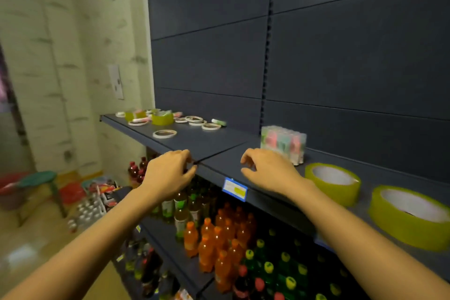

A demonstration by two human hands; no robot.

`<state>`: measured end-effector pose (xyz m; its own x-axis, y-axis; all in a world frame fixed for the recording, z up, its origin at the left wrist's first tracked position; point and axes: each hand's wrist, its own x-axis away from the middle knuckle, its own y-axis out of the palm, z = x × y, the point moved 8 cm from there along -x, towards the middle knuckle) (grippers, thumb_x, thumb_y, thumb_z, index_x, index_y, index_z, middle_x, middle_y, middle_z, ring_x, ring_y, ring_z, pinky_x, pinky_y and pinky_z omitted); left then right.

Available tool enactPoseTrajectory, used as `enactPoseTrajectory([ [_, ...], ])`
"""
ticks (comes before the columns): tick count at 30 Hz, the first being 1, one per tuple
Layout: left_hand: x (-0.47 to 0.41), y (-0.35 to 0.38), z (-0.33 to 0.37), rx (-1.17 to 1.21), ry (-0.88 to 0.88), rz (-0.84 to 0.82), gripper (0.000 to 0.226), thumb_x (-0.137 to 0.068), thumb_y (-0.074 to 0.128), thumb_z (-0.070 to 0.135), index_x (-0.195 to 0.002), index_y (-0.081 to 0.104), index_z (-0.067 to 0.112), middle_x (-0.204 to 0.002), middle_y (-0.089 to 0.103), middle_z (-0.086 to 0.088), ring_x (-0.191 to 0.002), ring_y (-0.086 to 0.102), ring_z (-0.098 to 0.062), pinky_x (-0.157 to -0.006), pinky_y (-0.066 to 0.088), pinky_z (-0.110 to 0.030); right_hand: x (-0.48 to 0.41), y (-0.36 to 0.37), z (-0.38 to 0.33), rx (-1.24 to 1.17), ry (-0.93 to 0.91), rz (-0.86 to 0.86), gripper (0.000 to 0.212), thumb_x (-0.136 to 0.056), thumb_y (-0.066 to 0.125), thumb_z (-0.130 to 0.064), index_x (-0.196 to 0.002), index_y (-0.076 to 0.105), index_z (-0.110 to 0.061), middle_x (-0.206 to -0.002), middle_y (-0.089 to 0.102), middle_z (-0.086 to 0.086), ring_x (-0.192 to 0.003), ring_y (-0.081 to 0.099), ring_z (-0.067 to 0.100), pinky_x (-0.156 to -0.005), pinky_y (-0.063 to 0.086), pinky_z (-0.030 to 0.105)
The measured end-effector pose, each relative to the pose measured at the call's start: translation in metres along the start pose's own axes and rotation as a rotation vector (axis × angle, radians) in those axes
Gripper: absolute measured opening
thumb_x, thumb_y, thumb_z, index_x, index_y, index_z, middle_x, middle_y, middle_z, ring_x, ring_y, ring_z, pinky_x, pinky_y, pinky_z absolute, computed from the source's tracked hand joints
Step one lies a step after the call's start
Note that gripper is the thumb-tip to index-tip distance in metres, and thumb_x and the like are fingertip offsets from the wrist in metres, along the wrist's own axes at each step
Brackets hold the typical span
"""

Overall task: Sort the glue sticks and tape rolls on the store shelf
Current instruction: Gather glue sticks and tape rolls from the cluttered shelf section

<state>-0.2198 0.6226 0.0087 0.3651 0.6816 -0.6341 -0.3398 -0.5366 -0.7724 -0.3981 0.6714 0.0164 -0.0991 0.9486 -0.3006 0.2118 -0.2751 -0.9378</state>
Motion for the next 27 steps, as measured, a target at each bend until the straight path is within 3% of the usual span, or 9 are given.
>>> enactPoseTrajectory([
  [7, -0.025, 0.007, -0.117, -0.045, 0.026, -0.034, 0.025, -0.090, 0.047, 0.043, -0.098, 0.054, 0.020, -0.104, 0.065, 0.002, -0.095, 0.060, -0.018, -0.059, 0.031, -0.024, -0.098, 0.043, -0.067, 0.001, 0.043, -0.011, 0.024, -0.094, 0.047, -0.034, -0.116, 0.054, -0.025, -0.117, 0.059, -0.004, -0.106, 0.054, 0.021, -0.077, 0.040, 0.031],
  [11, -0.039, 0.014, -0.173, -0.029, 0.024, -0.037, 0.023, -0.090, 0.046, 0.043, -0.093, 0.053, 0.021, -0.100, 0.065, 0.003, -0.093, 0.060, -0.019, -0.058, 0.032, -0.025, -0.153, 0.071, -0.092, -0.034, 0.096, -0.046, 0.023, -0.093, 0.047, -0.034, -0.114, 0.055, -0.026, -0.117, 0.059, -0.003, -0.107, 0.055, 0.021, -0.078, 0.040, 0.031],
  [16, -0.056, 0.035, -0.231, -0.019, -0.014, -0.059, 0.029, -0.091, 0.044, 0.045, -0.103, 0.055, 0.021, -0.105, 0.065, 0.006, -0.094, 0.060, -0.016, -0.064, 0.041, -0.028, -0.220, 0.101, -0.110, -0.035, 0.151, -0.093, 0.023, -0.093, 0.046, -0.033, -0.113, 0.056, -0.026, -0.121, 0.058, 0.000, -0.110, 0.053, 0.025, -0.079, 0.039, 0.033],
  [20, -0.073, 0.059, -0.269, 0.018, -0.054, -0.065, 0.027, -0.091, 0.045, 0.045, -0.101, 0.055, 0.023, -0.102, 0.065, 0.006, -0.090, 0.060, -0.015, -0.064, 0.043, -0.027, -0.274, 0.124, -0.109, -0.034, 0.200, -0.122, 0.030, -0.094, 0.045, -0.034, -0.114, 0.061, -0.019, -0.120, 0.061, 0.005, -0.110, 0.055, 0.028, -0.083, 0.043, 0.036],
  [24, -0.102, 0.087, -0.300, 0.021, -0.074, -0.073, 0.027, -0.091, 0.045, 0.046, -0.097, 0.055, 0.023, -0.100, 0.065, 0.006, -0.087, 0.060, -0.016, -0.062, 0.042, -0.028, -0.329, 0.149, -0.090, -0.118, 0.281, -0.157, 0.039, -0.097, 0.041, -0.040, -0.103, 0.063, -0.009, -0.101, 0.067, 0.011, -0.101, 0.060, 0.029, -0.086, 0.047, 0.038],
  [27, -0.133, 0.108, -0.319, 0.016, -0.074, -0.067, 0.025, -0.090, 0.045, 0.047, -0.096, 0.056, 0.025, -0.098, 0.065, 0.007, -0.084, 0.060, -0.014, -0.059, 0.039, -0.026, -0.371, 0.170, -0.077, -0.119, 0.321, -0.230, 0.052, -0.094, 0.038, -0.053, -0.073, 0.059, -0.010, -0.070, 0.063, 0.006, -0.084, 0.064, 0.026, -0.084, 0.049, 0.037],
])
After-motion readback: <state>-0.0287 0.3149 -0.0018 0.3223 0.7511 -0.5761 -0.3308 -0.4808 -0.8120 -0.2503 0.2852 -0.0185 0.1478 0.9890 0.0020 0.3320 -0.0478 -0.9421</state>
